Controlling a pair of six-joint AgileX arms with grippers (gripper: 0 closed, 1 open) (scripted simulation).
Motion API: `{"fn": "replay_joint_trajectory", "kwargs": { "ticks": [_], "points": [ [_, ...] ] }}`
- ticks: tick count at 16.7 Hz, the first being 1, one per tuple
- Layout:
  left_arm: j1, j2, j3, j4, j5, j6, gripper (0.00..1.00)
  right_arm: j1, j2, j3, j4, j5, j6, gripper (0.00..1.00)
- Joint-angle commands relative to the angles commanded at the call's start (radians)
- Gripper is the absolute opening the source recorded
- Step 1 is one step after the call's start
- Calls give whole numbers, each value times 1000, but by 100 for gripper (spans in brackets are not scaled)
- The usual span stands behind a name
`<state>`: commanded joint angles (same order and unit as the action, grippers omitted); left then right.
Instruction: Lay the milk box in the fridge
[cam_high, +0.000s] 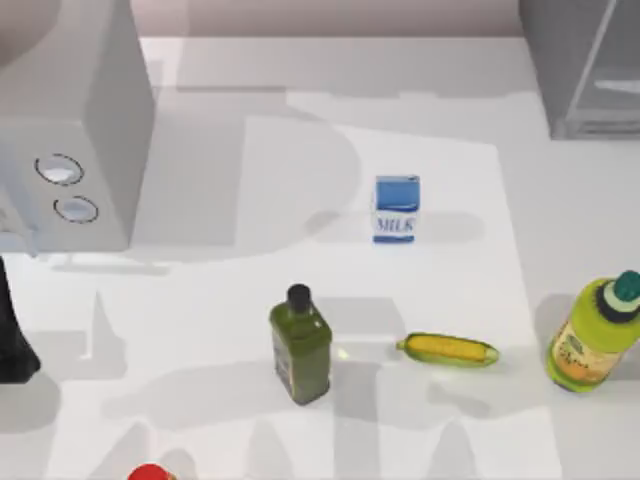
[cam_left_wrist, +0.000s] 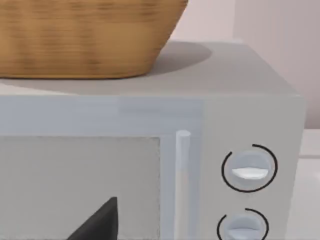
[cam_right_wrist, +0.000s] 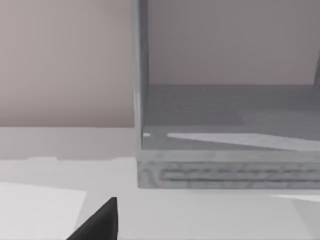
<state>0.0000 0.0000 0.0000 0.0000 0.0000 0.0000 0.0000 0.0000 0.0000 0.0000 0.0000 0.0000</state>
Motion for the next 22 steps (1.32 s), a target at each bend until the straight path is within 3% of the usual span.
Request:
{"fn": "replay_joint_trajectory", "kwargs": {
  "ticks": [5,9,22],
  "points": [
    [0,0,0,0,0,0,100,32,62,37,37,27,13,100],
    [0,0,0,0,0,0,100,132,292,151,152,119,52,100],
    [0,0,0,0,0,0,100,607,1675,679,685,594,240,100]
  ]
}}
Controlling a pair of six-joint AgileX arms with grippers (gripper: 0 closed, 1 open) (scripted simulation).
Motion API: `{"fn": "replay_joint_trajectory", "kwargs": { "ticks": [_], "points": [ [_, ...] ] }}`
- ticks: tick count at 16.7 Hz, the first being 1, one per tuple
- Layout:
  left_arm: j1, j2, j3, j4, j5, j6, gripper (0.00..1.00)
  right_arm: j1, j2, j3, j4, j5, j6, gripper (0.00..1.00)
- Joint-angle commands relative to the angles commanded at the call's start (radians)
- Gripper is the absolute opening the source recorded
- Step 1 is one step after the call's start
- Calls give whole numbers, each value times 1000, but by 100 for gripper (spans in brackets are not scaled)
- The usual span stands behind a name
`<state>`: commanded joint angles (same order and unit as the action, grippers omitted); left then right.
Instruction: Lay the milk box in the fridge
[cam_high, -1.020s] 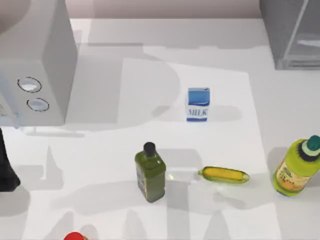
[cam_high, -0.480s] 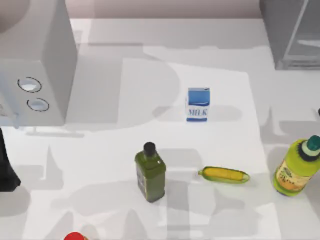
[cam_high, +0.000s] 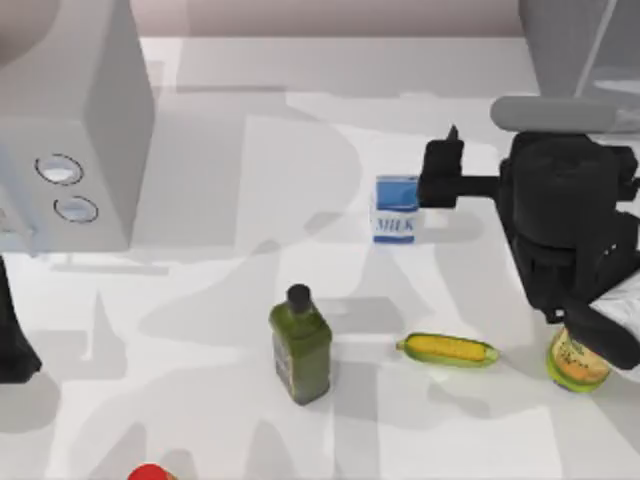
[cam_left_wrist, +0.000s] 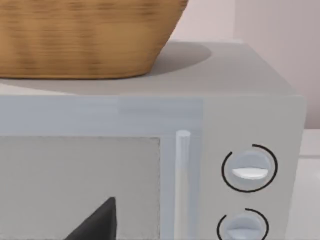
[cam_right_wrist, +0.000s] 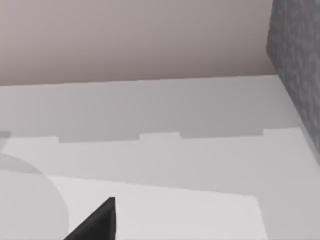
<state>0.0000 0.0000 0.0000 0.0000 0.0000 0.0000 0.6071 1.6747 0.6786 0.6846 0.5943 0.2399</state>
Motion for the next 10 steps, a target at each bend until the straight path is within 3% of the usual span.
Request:
{"fn": "replay_joint_trajectory", "kwargs": {
  "ticks": [5,10],
  "points": [
    [0,0,0,0,0,0,100,132,394,147,148,131,55,100],
    [0,0,0,0,0,0,100,182,529,203,205,179,76,100]
  ]
}}
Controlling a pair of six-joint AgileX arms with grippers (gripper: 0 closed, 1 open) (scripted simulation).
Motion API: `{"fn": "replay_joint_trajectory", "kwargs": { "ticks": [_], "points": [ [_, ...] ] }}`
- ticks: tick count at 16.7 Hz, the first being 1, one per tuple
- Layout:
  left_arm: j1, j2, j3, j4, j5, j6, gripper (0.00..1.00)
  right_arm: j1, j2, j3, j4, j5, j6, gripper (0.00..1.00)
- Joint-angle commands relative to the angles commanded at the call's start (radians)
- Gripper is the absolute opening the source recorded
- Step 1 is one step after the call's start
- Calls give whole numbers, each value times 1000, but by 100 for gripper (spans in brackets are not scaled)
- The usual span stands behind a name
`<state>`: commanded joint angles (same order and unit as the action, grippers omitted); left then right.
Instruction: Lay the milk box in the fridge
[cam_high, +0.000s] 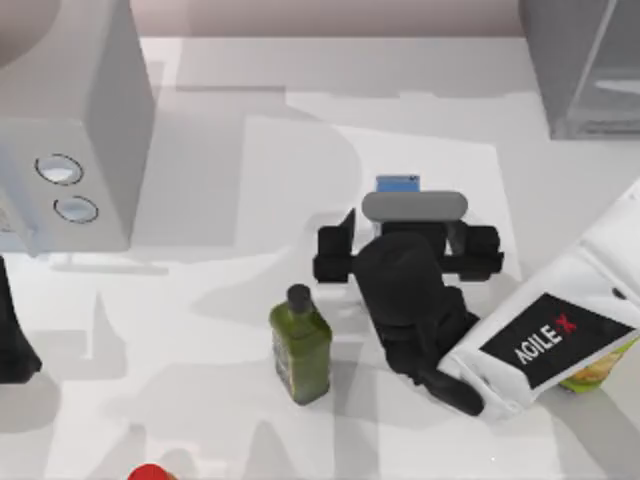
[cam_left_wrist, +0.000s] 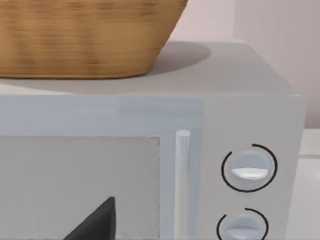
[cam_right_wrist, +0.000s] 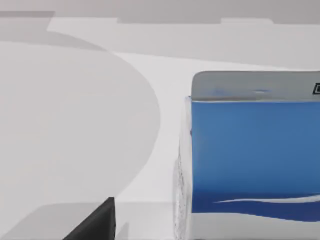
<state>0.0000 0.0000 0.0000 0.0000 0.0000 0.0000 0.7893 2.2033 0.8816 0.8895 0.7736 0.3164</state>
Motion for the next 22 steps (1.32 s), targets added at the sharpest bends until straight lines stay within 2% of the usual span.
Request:
{"fn": "replay_joint_trajectory", "kwargs": {
  "ticks": [5,12,17,22],
  "points": [
    [0,0,0,0,0,0,100,-6,0,-1,-2,-4,-2,100],
    [0,0,0,0,0,0,100,-80,114,147,-3,-71,-44,100],
    [0,0,0,0,0,0,100,-89,126,163,-4,-79,-48,100],
    [0,0,0,0,0,0,100,-89,126,163,-4,-79,-48,62]
  ]
}}
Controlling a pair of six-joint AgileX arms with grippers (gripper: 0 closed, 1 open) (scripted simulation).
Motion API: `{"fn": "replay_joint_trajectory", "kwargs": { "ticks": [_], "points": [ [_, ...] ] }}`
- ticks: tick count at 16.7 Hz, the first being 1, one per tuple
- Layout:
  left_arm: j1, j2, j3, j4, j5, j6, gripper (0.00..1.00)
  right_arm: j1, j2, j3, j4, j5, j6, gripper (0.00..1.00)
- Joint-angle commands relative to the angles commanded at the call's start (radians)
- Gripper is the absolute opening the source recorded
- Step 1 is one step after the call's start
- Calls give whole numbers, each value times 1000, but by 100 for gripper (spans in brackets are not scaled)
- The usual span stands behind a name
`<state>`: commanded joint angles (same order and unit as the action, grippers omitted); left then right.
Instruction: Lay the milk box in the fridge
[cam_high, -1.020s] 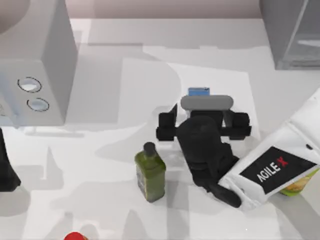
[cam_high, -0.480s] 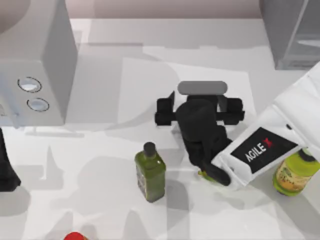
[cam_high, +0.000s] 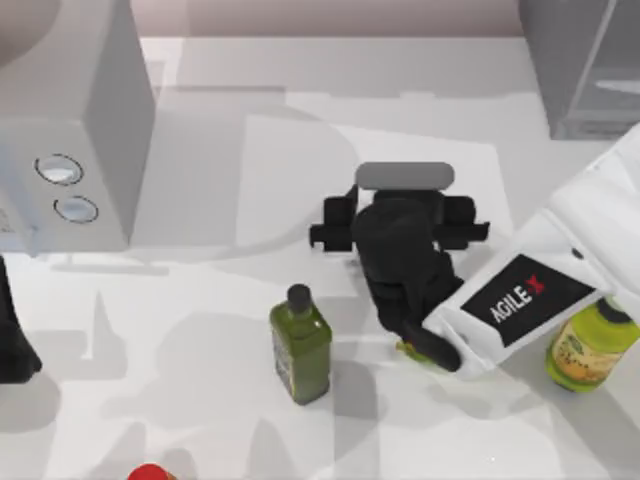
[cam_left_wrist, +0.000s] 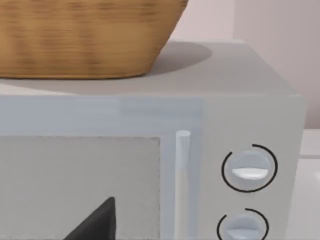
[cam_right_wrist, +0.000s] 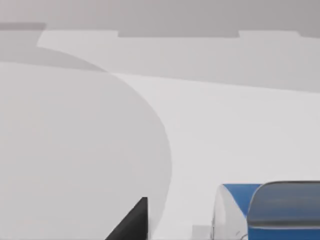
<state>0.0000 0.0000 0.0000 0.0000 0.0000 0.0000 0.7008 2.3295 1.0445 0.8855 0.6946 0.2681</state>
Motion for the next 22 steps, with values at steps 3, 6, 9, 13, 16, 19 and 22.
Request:
{"fn": "replay_joint_trajectory", "kwargs": {
  "ticks": [3,6,9,13,16,19,22],
  "points": [
    [0,0,0,0,0,0,100,0,0,0,0,0,0,40],
    [0,0,0,0,0,0,100,0,0,0,0,0,0,17],
    [0,0,0,0,0,0,100,0,0,0,0,0,0,0],
    [0,0,0,0,0,0,100,0,0,0,0,0,0,0],
    [0,0,0,0,0,0,100,0,0,0,0,0,0,0],
    [0,0,0,0,0,0,100,3,-16,4,-15,-1,2,0],
    [0,0,0,0,0,0,100,2,-99,26,-111,-3,5,0]
  ]
}}
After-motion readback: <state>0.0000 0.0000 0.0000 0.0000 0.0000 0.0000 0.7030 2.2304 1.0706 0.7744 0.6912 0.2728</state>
